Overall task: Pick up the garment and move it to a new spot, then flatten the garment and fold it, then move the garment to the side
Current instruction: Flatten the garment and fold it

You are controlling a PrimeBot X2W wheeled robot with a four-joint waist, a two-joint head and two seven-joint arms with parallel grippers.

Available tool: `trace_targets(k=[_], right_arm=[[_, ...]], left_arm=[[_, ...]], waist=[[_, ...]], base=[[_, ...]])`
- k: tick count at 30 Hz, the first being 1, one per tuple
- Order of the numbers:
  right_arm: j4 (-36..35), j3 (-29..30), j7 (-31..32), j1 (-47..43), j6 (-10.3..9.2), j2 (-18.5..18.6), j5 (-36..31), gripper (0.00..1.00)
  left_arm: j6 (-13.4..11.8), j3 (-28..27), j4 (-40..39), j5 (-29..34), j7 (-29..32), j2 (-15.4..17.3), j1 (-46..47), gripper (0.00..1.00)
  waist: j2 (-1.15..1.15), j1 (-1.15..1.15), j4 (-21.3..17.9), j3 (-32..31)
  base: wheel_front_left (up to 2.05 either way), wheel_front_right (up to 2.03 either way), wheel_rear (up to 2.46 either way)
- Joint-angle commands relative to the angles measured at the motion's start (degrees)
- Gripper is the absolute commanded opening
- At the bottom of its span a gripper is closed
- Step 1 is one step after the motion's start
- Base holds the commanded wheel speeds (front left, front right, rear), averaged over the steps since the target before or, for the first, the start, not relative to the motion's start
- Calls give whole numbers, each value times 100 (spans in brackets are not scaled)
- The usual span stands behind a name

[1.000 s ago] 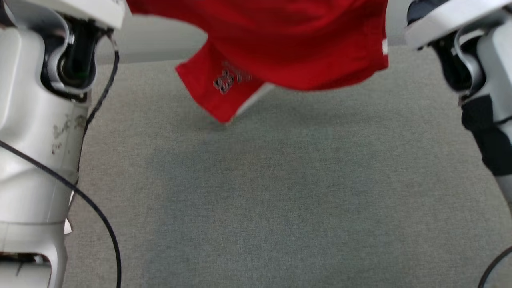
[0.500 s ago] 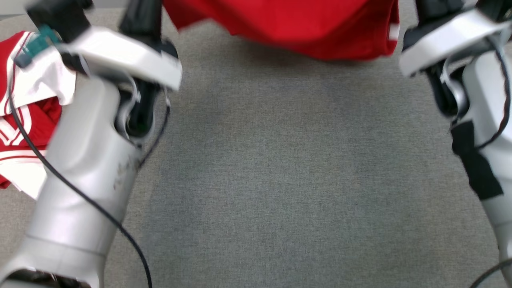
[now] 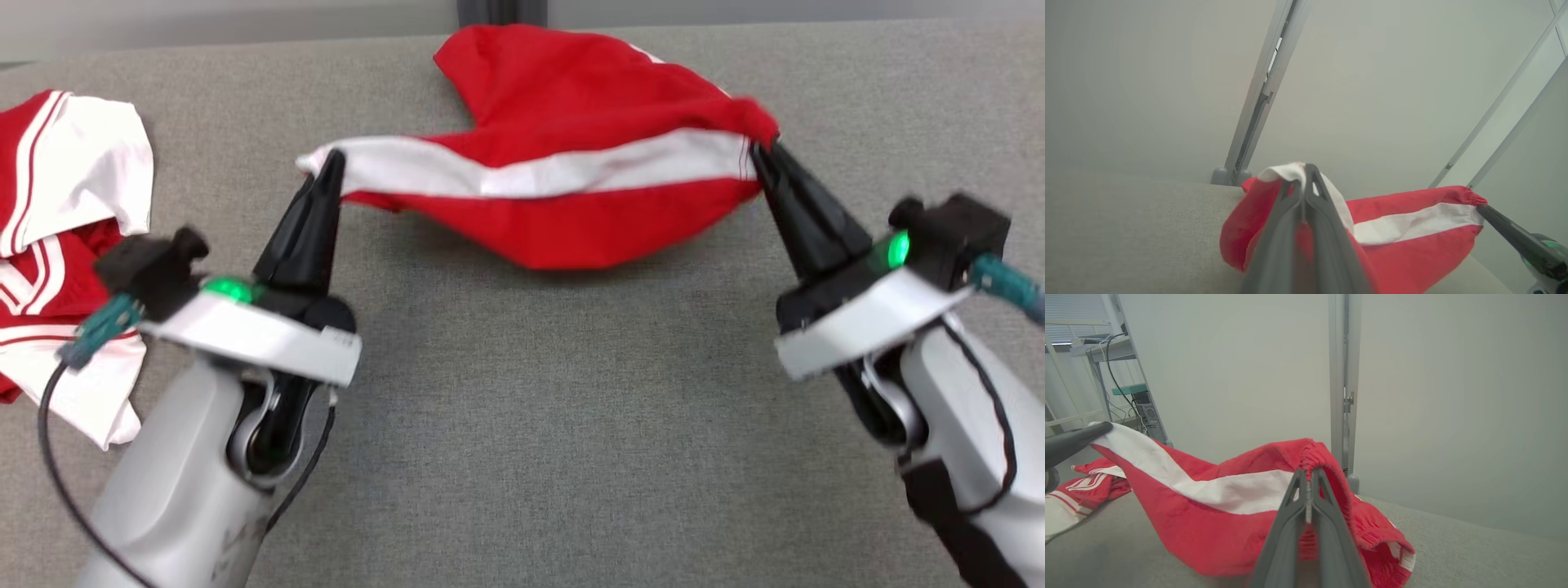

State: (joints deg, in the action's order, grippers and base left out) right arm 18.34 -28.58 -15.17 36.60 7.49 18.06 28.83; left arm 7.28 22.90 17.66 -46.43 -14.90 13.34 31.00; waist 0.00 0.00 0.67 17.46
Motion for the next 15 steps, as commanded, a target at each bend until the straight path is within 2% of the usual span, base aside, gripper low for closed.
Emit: trace_targets(k=[1,5,9,13,15], right_arm=[[-51,10,-9,-106,1,33,2,0],[-421,127,-9,-812,1,89,-24,0],[-794,491,-9,-1595,1,-18,17,0],[-1214,745,-10,-2383,1,-70,39,0],[-1393,681,-10,-2789,1,-80,66,0]], left_arm=[[29,-64,-52,-10,-26,54,-87,0],[30,-254,-578,-36,-27,158,-888,0],[25,-342,-1099,93,-28,235,-1681,0],[25,-621,-1550,251,-28,109,-2385,0],[23,-743,-1748,353,-29,50,-2762,0]], waist=[[0,0,-18,-49],[0,0,-6,-244],[0,0,56,-491],[0,0,161,-729],[0,0,200,-869]], base=[[0,0,0],[0,0,0],[0,0,0],[0,0,0],[0,0,0]])
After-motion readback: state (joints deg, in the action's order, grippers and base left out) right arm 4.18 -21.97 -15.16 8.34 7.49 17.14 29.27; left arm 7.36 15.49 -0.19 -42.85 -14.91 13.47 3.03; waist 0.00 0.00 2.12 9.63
